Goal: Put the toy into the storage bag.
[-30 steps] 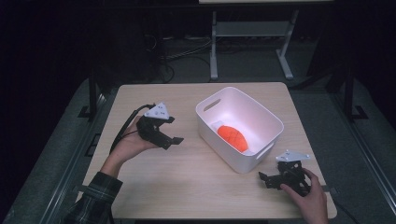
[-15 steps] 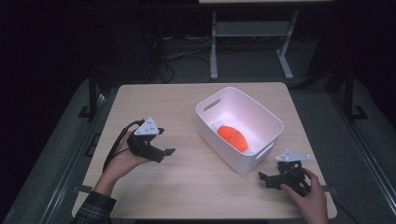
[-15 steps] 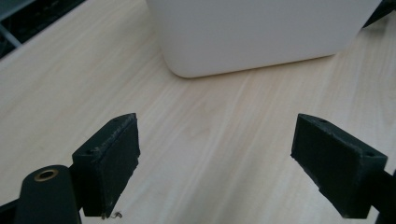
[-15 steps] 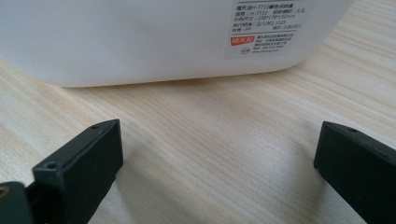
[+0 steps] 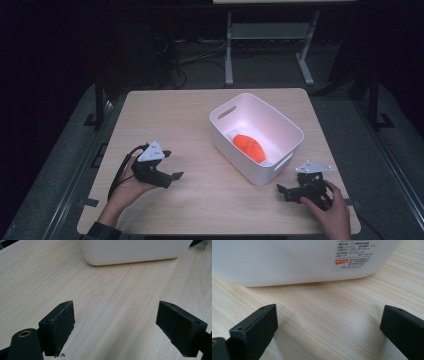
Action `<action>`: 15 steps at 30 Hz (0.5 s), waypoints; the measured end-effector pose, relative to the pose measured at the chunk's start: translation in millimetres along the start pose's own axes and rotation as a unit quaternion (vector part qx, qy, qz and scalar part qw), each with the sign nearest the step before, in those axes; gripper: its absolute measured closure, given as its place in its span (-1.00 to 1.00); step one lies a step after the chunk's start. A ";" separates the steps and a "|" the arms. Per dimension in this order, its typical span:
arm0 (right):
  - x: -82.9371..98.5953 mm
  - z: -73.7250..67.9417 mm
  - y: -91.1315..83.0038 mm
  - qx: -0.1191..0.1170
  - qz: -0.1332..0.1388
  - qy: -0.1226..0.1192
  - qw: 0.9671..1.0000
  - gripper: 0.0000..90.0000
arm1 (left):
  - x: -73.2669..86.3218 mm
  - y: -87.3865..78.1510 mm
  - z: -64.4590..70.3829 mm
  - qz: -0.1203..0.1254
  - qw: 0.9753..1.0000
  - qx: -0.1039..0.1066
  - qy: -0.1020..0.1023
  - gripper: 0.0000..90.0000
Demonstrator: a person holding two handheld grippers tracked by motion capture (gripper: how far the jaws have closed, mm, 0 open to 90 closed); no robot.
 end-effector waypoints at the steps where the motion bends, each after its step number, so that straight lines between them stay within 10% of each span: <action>1: 0.1 -0.1 0.0 0.000 0.000 0.000 1.000 -0.98 | 2.5 -1.1 -0.5 -0.005 1.000 -0.003 0.004 -0.68; 15: 0.0 -0.1 0.0 0.000 0.000 0.000 1.000 -0.98 | 39.4 -7.2 2.1 0.001 0.999 -0.028 -0.024 -0.68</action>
Point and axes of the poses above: each handheld gripper's, and its own axes: y roughly forward along the jaws, x roughly out of its underside, z roughly to its right, the point moved 6 cm from there along y, roughly forward along the jaws, and after that the axes turned 9 degrees about -x, right-handed, at the moved point
